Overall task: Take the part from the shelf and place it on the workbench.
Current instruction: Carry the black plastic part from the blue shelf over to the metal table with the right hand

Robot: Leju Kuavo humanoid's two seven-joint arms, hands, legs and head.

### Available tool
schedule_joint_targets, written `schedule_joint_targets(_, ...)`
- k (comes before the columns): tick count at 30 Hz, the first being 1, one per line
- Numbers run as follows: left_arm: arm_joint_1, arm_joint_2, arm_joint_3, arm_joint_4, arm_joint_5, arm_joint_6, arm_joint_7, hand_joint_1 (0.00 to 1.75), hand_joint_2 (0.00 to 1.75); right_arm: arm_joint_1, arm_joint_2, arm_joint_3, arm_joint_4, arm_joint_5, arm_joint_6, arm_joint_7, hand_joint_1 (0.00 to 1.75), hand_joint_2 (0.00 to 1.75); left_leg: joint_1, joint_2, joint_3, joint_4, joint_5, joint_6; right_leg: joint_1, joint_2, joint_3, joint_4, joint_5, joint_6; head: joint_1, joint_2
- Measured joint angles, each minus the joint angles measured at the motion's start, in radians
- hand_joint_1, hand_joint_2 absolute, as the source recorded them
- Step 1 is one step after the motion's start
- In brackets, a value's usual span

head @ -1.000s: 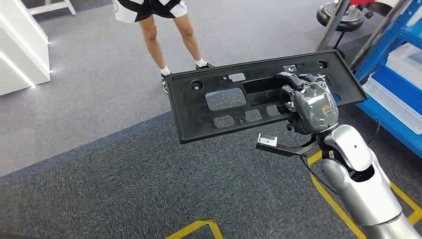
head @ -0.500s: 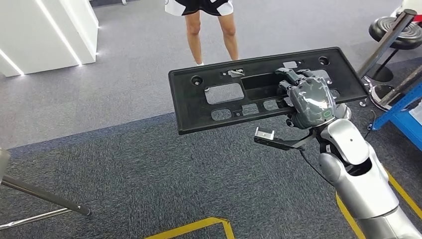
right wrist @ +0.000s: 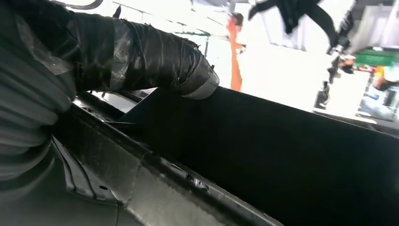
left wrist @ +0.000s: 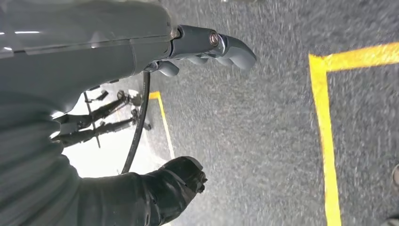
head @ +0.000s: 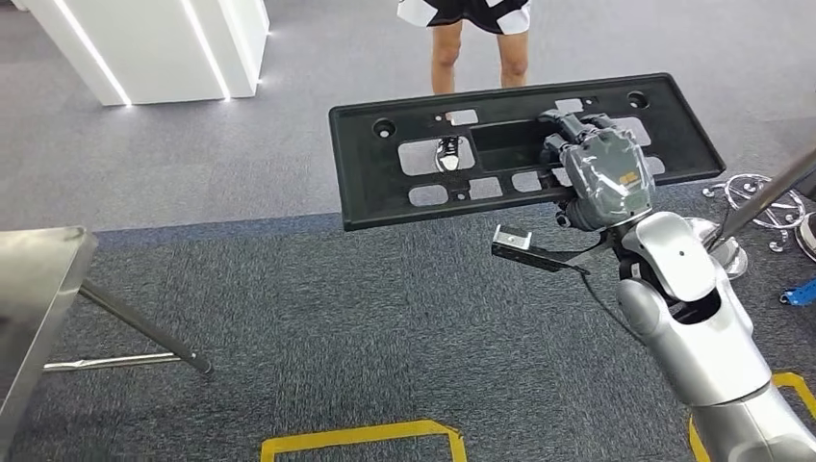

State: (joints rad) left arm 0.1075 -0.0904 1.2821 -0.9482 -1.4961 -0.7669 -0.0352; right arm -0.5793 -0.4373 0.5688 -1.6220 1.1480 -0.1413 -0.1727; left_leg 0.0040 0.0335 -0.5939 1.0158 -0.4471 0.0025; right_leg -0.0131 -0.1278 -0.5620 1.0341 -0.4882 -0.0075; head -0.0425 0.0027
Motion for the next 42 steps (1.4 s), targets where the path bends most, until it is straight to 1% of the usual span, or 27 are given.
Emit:
schedule_joint_targets(1,0.003,-0.001,0.0,-0.002,0.0,-0.005,-0.001,0.0,1.75,-0.002,-0.004,-0.004,0.0,-0.001,0.0,-0.002,1.75,1.75,0.001,-0.01,0.001,-0.004,0.003,0.008,-0.002,-0.003,0.002,-0.001,-0.001,0.007,0.0,0.0)
schedule_joint_targets(3,0.008,-0.004,0.0,-0.008,0.0,-0.014,-0.002,0.0,1.75,-0.007,-0.017,-0.012,0.0,-0.003,0.001,-0.007,1.75,1.75,0.004,-0.03,0.005,-0.015,0.012,0.022,-0.008,0.039,-0.005,0.022,-0.022,0.017,0.001,0.0)
schedule_joint_targets(5,0.009,-0.009,0.0,-0.016,0.0,-0.022,-0.005,0.0,1.75,-0.014,-0.037,-0.022,0.002,-0.007,0.005,-0.012,1.75,1.75,0.004,-0.05,0.008,-0.021,0.017,0.032,-0.01,0.104,-0.05,0.124,-0.081,0.019,0.002,0.0)
schedule_joint_targets(7,0.008,-0.015,0.0,-0.025,0.0,-0.03,-0.007,0.0,1.75,-0.017,-0.056,-0.032,0.007,-0.01,0.011,-0.017,1.75,1.75,0.002,-0.074,0.008,-0.02,0.017,0.035,-0.009,0.126,-0.115,0.252,-0.131,0.019,0.002,0.0)
schedule_joint_targets(8,0.008,-0.018,0.0,-0.029,0.0,-0.034,-0.007,0.0,1.75,-0.017,-0.062,-0.034,0.01,-0.011,0.013,-0.019,1.75,1.75,0.0,-0.087,0.007,-0.018,0.016,0.036,-0.009,0.128,-0.133,0.28,-0.13,0.019,0.002,0.0)
schedule_joint_targets(9,0.009,-0.022,0.0,-0.033,0.0,-0.037,-0.008,0.0,1.75,-0.018,-0.067,-0.036,0.012,-0.012,0.015,-0.022,1.75,1.75,-0.001,-0.101,0.007,-0.015,0.016,0.035,-0.009,0.129,-0.13,0.268,-0.108,0.018,0.002,0.0)
schedule_joint_targets(10,0.009,-0.025,0.0,-0.038,0.0,-0.039,-0.009,0.0,1.75,-0.018,-0.072,-0.04,0.014,-0.013,0.015,-0.023,1.75,1.75,-0.001,-0.115,0.007,-0.011,0.014,0.034,-0.01,0.133,-0.11,0.217,-0.071,0.017,0.002,0.0)
schedule_joint_targets(12,0.009,-0.032,0.0,-0.049,0.0,-0.042,-0.011,0.0,1.75,-0.022,-0.082,-0.048,0.016,-0.015,0.015,-0.025,1.75,1.75,-0.001,-0.142,0.003,0.003,0.009,0.029,-0.014,0.169,-0.052,0.086,-0.008,0.015,0.002,0.0)
schedule_joint_targets(14,0.01,-0.038,0.0,-0.059,0.0,-0.043,-0.013,0.0,1.75,-0.026,-0.09,-0.056,0.018,-0.016,0.015,-0.026,1.75,1.75,-0.001,-0.166,-0.008,0.012,0.007,0.02,-0.014,0.193,-0.027,0.027,0.007,0.013,0.002,0.0)
schedule_joint_targets(16,0.016,-0.042,0.0,-0.066,0.0,-0.044,-0.014,0.0,1.75,-0.029,-0.093,-0.059,0.02,-0.017,0.015,-0.026,1.75,1.75,0.0,-0.187,-0.018,0.01,0.01,0.01,-0.012,0.176,-0.028,0.024,0.007,0.005,0.002,0.0)
schedule_joint_targets(17,0.019,-0.044,0.0,-0.069,0.0,-0.044,-0.014,0.0,1.75,-0.03,-0.094,-0.06,0.02,-0.017,0.015,-0.026,1.75,1.75,0.0,-0.18,-0.021,0.014,0.009,0.005,-0.013,0.164,-0.026,0.02,0.009,-0.001,0.001,0.0)
schedule_joint_targets(19,0.02,-0.047,0.0,-0.074,0.0,-0.044,-0.014,0.0,1.75,-0.032,-0.095,-0.062,0.022,-0.017,0.014,-0.026,1.75,1.75,-0.003,-0.121,-0.046,0.064,-0.023,-0.004,-0.014,0.137,-0.019,0.01,0.013,-0.015,0.0,0.0)
schedule_joint_targets(21,0.015,-0.05,0.0,-0.079,0.0,-0.043,-0.013,0.0,1.75,-0.03,-0.098,-0.065,0.024,-0.017,0.014,-0.026,1.75,1.75,-0.001,-0.056,-0.106,0.187,-0.087,-0.011,-0.008,0.107,-0.016,0.007,0.012,-0.024,-0.002,0.0)
schedule_joint_targets(23,0.012,-0.054,0.0,-0.08,0.0,-0.041,-0.01,0.0,1.75,-0.021,-0.1,-0.066,0.025,-0.017,0.012,-0.026,1.75,1.75,0.004,-0.041,-0.157,0.288,-0.121,-0.015,-0.002,0.077,-0.015,0.008,0.009,-0.027,-0.002,0.0)
schedule_joint_targets(24,0.011,-0.056,0.0,-0.08,0.0,-0.039,-0.007,0.0,1.75,-0.015,-0.101,-0.066,0.025,-0.017,0.011,-0.026,1.75,1.75,0.006,-0.039,-0.157,0.287,-0.11,-0.015,-0.001,0.062,-0.014,0.008,0.007,-0.027,-0.002,0.0)
schedule_joint_targets(25,0.012,-0.058,0.0,-0.08,0.0,-0.037,-0.005,0.0,1.75,-0.009,-0.101,-0.066,0.025,-0.016,0.01,-0.026,1.75,1.75,0.006,-0.035,-0.134,0.244,-0.083,-0.014,0.0,0.048,-0.012,0.008,0.005,-0.026,-0.002,0.0)
schedule_joint_targets(27,0.011,-0.06,0.0,-0.082,0.0,-0.035,-0.002,0.0,1.75,-0.004,-0.102,-0.069,0.025,-0.013,0.008,-0.026,1.75,1.75,0.001,-0.001,-0.058,0.101,-0.021,-0.006,0.003,0.022,-0.006,0.009,0.0,-0.022,-0.002,0.0)
schedule_joint_targets(29,0.009,-0.061,0.0,-0.085,0.0,-0.034,0.001,0.0,1.75,-0.01,-0.104,-0.074,0.028,0.0,0.01,-0.026,1.75,1.75,-0.008,0.023,-0.016,0.017,0.005,0.005,0.005,0.0,-0.001,0.009,-0.005,-0.014,-0.001,0.0)
schedule_joint_targets(31,0.01,-0.059,0.0,-0.087,0.0,-0.029,0.007,0.0,1.75,-0.029,-0.103,-0.076,0.035,0.021,0.019,-0.026,1.75,1.75,-0.015,0.006,-0.018,0.004,0.008,0.015,0.003,-0.02,0.002,0.006,-0.006,-0.004,-0.001,0.0)
schedule_joint_targets(32,0.011,-0.057,0.0,-0.087,0.0,-0.025,0.009,0.0,1.75,-0.041,-0.101,-0.075,0.041,0.029,0.026,-0.025,1.75,1.75,-0.013,-0.005,-0.015,-0.003,0.012,0.02,0.001,-0.019,0.004,0.007,-0.009,0.002,-0.001,0.0)
schedule_joint_targets(34,0.01,-0.053,0.0,-0.087,0.0,-0.019,0.011,0.0,1.75,-0.067,-0.098,-0.073,0.052,0.039,0.038,-0.022,1.75,1.75,-0.009,-0.029,-0.005,-0.021,0.024,0.033,-0.004,0.036,-0.008,0.04,-0.034,0.01,0.0,0.0)
schedule_joint_targets(36,0.005,-0.051,0.0,-0.086,0.0,-0.015,0.012,0.0,1.75,-0.087,-0.097,-0.071,0.066,0.039,0.054,-0.02,1.75,1.75,-0.007,-0.052,0.0,-0.028,0.031,0.041,-0.007,0.109,-0.061,0.152,-0.093,0.014,0.001,0.0)
schedule_joint_targets(38,-0.001,-0.05,0.0,-0.085,0.0,-0.009,0.011,0.0,1.75,-0.105,-0.097,-0.065,0.086,0.028,0.09,-0.021,1.75,1.75,-0.007,-0.08,0.0,-0.026,0.031,0.042,-0.009,0.129,-0.124,0.271,-0.134,0.017,0.001,0.0)
schedule_joint_targets(39,-0.002,-0.05,0.0,-0.085,0.0,-0.007,0.011,0.0,1.75,-0.114,-0.096,-0.06,0.098,0.02,0.108,-0.023,1.75,1.75,-0.006,-0.095,0.0,-0.024,0.031,0.042,-0.011,0.13,-0.137,0.287,-0.126,0.019,0.001,0.0)
schedule_joint_targets(40,-0.003,-0.05,0.0,-0.084,0.0,-0.003,0.012,0.0,1.75,-0.125,-0.096,-0.054,0.111,0.013,0.123,-0.025,1.75,1.75,-0.004,-0.111,0.0,-0.019,0.029,0.04,-0.014,0.132,-0.131,0.264,-0.098,0.021,0.001,0.0)
schedule_joint_targets(41,-0.004,-0.049,0.0,-0.083,0.0,-0.001,0.012,0.0,1.75,-0.138,-0.095,-0.048,0.123,0.008,0.131,-0.026,1.75,1.75,-0.002,-0.127,-0.001,-0.012,0.026,0.036,-0.02,0.14,-0.107,0.206,-0.056,0.025,0.001,0.0)
schedule_joint_targets(42,-0.005,-0.048,0.0,-0.083,0.0,0.0,0.013,0.0,1.75,-0.15,-0.094,-0.042,0.133,0.005,0.135,-0.027,1.75,1.75,0.0,-0.142,-0.005,-0.004,0.021,0.03,-0.026,0.165,-0.079,0.141,-0.022,0.029,0.001,0.0)
